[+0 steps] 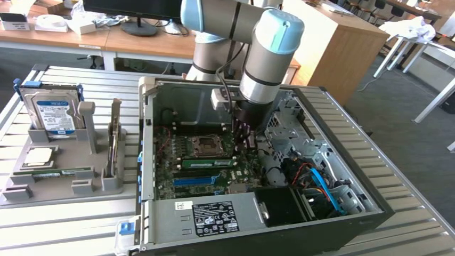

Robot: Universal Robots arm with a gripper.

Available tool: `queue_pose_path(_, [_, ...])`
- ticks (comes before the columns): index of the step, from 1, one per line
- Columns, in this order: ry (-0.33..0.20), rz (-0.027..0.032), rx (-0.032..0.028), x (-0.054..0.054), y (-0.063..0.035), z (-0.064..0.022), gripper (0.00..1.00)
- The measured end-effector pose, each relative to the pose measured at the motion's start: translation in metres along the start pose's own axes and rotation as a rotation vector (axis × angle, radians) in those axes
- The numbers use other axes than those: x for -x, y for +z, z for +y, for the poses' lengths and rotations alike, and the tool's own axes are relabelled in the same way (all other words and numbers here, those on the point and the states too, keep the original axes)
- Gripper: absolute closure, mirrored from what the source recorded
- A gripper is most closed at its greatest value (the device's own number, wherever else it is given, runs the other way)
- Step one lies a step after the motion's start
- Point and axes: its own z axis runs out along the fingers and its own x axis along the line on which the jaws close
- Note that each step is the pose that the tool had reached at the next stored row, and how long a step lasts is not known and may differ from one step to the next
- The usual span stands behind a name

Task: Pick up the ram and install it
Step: 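Press down the ram until it locks into place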

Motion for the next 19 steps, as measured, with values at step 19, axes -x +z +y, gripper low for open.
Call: queue_pose_path(19, [0.000,0.0002,-0.0113,0.000,0.0001,0.0372,0.90])
